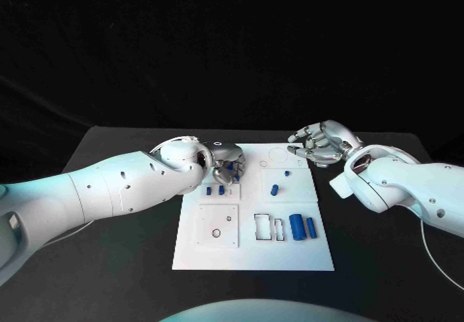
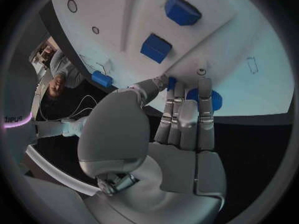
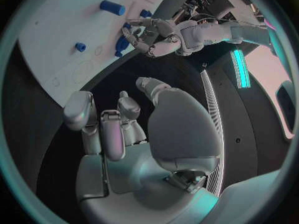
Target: Assemble the parts on the task board
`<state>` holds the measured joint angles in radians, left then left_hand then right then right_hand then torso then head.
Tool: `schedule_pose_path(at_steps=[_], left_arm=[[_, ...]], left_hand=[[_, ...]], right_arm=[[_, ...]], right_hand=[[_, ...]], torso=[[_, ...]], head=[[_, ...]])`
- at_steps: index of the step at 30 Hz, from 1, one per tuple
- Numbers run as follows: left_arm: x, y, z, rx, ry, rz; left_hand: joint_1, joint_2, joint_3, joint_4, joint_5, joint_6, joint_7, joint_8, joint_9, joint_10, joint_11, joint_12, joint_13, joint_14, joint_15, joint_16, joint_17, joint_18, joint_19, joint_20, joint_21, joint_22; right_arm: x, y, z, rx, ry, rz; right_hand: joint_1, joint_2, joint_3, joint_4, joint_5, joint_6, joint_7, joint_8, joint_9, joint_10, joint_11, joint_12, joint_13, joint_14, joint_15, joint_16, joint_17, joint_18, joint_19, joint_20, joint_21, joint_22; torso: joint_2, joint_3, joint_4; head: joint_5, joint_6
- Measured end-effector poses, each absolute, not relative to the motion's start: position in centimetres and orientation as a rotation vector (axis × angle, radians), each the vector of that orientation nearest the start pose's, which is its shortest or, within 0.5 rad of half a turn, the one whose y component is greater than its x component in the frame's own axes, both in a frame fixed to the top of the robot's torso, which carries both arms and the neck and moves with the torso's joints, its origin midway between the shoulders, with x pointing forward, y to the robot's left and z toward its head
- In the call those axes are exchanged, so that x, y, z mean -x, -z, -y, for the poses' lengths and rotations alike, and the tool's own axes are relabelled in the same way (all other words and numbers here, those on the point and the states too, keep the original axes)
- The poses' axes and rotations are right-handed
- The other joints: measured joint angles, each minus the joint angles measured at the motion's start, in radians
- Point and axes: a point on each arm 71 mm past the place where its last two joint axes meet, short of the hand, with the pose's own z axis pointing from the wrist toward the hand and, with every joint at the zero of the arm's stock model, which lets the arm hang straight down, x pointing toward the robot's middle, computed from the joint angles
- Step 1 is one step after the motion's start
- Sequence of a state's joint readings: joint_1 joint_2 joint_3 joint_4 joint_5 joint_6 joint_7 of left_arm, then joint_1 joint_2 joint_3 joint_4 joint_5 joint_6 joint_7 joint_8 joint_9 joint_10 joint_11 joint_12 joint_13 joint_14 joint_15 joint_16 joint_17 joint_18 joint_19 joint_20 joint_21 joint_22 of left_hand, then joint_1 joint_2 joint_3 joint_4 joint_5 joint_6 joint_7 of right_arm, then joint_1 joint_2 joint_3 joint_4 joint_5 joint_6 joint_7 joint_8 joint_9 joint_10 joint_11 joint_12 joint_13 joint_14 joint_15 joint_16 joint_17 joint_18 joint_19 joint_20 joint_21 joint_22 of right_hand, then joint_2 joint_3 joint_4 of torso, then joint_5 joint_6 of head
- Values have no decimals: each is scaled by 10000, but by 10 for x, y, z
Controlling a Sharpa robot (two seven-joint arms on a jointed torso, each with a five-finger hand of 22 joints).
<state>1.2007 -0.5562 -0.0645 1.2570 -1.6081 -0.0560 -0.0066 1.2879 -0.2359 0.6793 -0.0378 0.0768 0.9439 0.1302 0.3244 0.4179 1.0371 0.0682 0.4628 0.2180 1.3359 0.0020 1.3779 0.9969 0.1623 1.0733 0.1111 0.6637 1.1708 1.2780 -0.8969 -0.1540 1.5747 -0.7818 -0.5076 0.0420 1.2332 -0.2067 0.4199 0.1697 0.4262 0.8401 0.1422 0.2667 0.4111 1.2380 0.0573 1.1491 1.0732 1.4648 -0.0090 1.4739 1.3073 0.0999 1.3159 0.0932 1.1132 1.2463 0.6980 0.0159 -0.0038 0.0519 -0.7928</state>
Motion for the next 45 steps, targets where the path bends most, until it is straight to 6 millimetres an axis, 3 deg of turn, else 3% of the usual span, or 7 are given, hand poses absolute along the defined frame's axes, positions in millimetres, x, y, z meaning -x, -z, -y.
schedule_pose_path(at_steps=[4,10,14,25,32,45], left_arm=[[-514,222,-118,-5114,6341,-18386],[-514,222,-118,-5047,6396,-18415],[-514,222,-119,-4985,6455,-18438],[-508,222,-124,-4691,6871,-18465],[-504,210,-127,-4322,7370,-18200],[-501,197,-152,-3569,7500,-18030]], left_hand=[[203,203,182,-176,-109,222,-43,0,-14,142,-74,129,52,241,-35,271,425,-2,134,-36,329,247],[398,397,417,-384,-137,309,-24,-112,-43,141,-74,133,56,242,-36,305,444,-2,134,-37,516,536],[372,453,355,-466,140,309,-23,-244,-88,114,-47,135,17,242,-36,305,275,-2,122,-49,556,691],[367,474,300,-522,391,359,34,-270,-108,119,19,126,-79,241,-36,395,370,-2,72,-56,819,919],[245,430,271,-549,402,395,73,-270,-103,120,18,113,-77,277,0,406,410,-1,73,-55,898,968],[131,395,214,-546,544,431,38,-270,-85,195,15,77,-116,276,0,478,465,-2,113,-16,943,1020]], right_arm=[[-479,180,224,-4630,-9392,-16313],[-479,180,224,-4629,-9391,-16309],[-480,180,224,-4626,-9391,-16303],[-480,181,224,-4628,-9372,-16270],[-482,181,226,-4648,-9311,-16237],[-485,184,230,-4729,-9161,-16211]], right_hand=[[0,0,0,0,0,0,0,0,9,0,0,0,0,0,0,0,0,0,0,0,0,0],[0,0,0,0,0,0,0,5,9,0,0,0,0,0,0,0,8,0,0,0,0,0],[0,0,0,0,0,0,0,40,8,0,0,0,0,0,0,0,8,0,0,0,0,-18],[0,0,0,0,-1,0,0,40,17,0,0,0,1,0,0,0,7,0,0,0,-47,-27],[0,0,0,0,-1,0,0,40,16,0,0,0,-49,0,0,-40,6,0,0,0,-46,-43],[0,0,0,0,-1,0,0,40,15,0,0,0,-48,0,0,-40,4,-1,0,0,-46,-43]], torso=[[-1,0,-1],[-4,0,-1],[-4,0,0],[-24,-4,12],[-38,-13,12],[-60,-17,60]], head=[[-1,-2],[-9,-12],[-25,-10],[-49,32],[-26,91],[-2,151]])
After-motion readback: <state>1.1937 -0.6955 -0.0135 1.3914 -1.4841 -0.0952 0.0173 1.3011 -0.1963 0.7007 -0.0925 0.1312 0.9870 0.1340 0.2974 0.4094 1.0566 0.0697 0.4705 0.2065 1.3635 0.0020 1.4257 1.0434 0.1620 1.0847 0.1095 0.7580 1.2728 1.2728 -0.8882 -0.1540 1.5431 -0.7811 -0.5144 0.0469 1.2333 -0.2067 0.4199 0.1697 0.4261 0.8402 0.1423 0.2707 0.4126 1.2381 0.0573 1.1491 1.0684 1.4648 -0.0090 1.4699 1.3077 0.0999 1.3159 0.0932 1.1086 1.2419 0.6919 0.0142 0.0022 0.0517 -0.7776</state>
